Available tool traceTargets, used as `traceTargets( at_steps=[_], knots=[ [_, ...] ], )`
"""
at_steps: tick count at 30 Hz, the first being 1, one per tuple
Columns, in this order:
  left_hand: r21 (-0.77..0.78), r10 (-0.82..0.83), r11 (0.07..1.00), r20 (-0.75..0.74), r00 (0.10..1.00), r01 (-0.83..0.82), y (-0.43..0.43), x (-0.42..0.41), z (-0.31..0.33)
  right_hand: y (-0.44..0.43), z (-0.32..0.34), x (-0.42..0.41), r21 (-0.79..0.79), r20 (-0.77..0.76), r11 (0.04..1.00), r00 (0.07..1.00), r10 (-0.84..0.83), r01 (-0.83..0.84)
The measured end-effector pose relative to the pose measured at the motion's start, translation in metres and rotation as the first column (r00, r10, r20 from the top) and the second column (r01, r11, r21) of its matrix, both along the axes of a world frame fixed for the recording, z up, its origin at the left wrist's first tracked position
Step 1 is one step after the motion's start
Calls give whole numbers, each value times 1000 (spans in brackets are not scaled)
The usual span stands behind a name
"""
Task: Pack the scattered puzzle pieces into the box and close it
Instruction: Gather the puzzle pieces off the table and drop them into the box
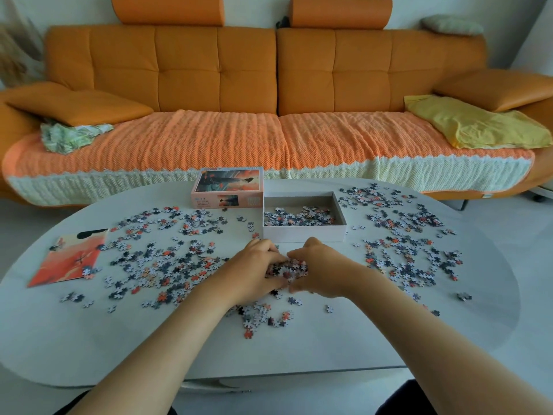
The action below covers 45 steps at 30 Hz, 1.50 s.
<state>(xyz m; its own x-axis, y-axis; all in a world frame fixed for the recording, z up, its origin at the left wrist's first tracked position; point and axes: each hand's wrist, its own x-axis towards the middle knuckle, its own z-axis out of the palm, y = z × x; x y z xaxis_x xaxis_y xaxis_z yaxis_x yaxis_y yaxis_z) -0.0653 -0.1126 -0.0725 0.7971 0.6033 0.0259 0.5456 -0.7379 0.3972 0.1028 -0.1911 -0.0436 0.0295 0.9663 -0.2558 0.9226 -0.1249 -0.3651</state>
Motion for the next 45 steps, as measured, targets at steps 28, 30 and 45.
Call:
traceTargets(
  at_steps=[28, 30, 45],
  knots=[
    [-75, 193, 981, 478, 857, -179, 53, 31, 43, 65, 34, 29, 443, -162, 885, 984, -81, 146],
    [-32, 192, 978, 519, 833, -205, 62, 39, 42, 75, 30, 32, 526, -147, 836, 985, -92, 157],
    [-30, 184, 983, 224, 957, -182, 79, 32, 13, 78, 10, 27, 270, -8, 963, 1000, -20, 22]
  ],
)
